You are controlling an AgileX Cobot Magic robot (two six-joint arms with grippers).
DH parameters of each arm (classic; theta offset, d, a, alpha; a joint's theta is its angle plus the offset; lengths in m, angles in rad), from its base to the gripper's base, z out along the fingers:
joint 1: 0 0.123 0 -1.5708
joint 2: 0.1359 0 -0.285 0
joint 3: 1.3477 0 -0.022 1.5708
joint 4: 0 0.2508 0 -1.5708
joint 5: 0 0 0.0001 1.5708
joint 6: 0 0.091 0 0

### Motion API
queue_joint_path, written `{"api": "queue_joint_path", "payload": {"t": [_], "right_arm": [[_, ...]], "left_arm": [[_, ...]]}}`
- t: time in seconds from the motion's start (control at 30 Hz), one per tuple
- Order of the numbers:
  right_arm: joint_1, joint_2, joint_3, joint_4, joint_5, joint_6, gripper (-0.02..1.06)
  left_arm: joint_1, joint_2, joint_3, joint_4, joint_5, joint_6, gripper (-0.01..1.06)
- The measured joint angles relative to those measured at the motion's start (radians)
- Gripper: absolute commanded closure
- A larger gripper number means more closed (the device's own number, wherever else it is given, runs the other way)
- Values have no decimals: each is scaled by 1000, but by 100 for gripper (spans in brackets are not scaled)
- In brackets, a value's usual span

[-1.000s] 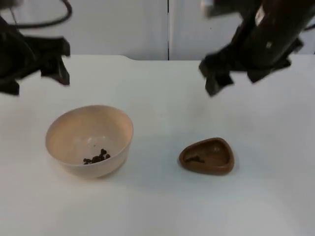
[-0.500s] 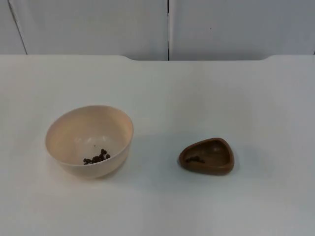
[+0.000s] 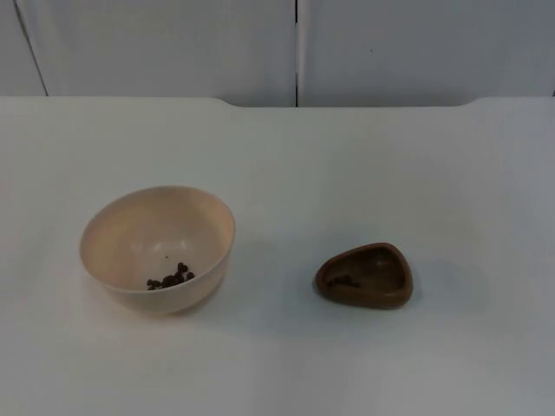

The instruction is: Pick up the bowl with the left hand and pour the coffee beans from the cup into the bowl with the right hand.

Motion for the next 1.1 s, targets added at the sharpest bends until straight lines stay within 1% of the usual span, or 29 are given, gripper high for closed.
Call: {"api": "queue_joint_path", "payload": {"t": [0.07, 0.1, 0.27, 0.3, 0.43, 0.47, 0.63, 0.67, 0.83, 0.87, 0.9, 1.0, 1.1], "right_arm": [[0, -40, 62, 0, -23, 0, 28], [0, -40, 62, 0, -23, 0, 28], [2, -162, 227, -18, -80, 0, 28], [2, -162, 227, -18, -80, 0, 28], [2, -260, 327, -18, -96, 0, 28], [2, -260, 327, -18, -96, 0, 28], [2, -397, 435, -18, -97, 0, 28], [2, -397, 435, -18, -97, 0, 28], [2, -554, 523, -18, -97, 0, 28], [2, -584, 534, -18, -97, 0, 28], [2, -584, 534, -18, -97, 0, 28], [2, -663, 559, -18, -90, 0, 28], [2, -707, 563, -18, -75, 0, 28]], "left_arm": [[0, -32, 27, 0, 7, 3, 27], [0, -32, 27, 0, 7, 3, 27], [0, -125, 97, 0, 14, 30, 27], [0, -125, 97, 0, 14, 30, 27], [0, -201, 120, 0, 46, 34, 27], [0, -201, 120, 0, 46, 34, 27], [0, -293, 120, 0, 106, 48, 27], [0, -293, 120, 0, 106, 48, 27], [0, -379, 120, 2, 217, 56, 27], [0, -397, 120, 9, 234, 56, 27], [0, -397, 120, 9, 234, 56, 27], [0, -449, 120, 35, 288, 56, 27], [0, -487, 133, 39, 306, 56, 27]]}}
